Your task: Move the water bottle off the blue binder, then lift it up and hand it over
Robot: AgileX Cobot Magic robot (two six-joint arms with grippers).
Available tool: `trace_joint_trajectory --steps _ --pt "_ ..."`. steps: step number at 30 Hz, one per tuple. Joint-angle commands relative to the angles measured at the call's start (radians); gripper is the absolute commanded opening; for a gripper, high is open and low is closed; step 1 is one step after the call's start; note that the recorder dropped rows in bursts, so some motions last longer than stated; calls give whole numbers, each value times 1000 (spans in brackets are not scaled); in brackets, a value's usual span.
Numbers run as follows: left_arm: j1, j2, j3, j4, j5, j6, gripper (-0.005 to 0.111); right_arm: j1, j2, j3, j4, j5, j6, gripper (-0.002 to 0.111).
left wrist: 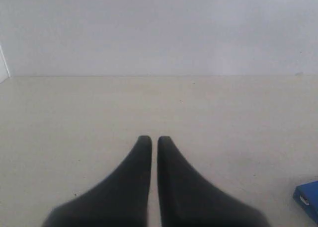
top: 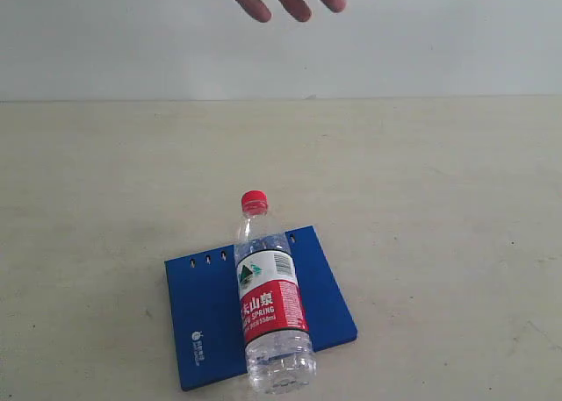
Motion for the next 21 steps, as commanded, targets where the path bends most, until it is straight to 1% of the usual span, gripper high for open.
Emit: trace_joint_trajectory --steps 1,3,5,8,15,18,21 --pt "-4 -3 -3 -2 -8 4 4 1 -5 -1 30 -193 -17 1" --pt "-4 -3 -3 -2 -8 4 4 1 -5 -1 104 -391 48 1" --pt "-4 -3 -3 -2 -8 4 4 1 -5 -1 122 -450 62 1" --pt "-4 -3 -3 -2 -8 4 4 1 -5 -1 138 -495 170 1" --pt "-4 -3 -3 -2 -8 4 4 3 -5 -1 140 -453 453 1" --pt "-4 -3 -3 -2 -8 4 4 31 -5 -1 140 -368 589 1" --pt "-4 -3 -3 -2 -8 4 4 76 -5 -1 140 -291 643 1"
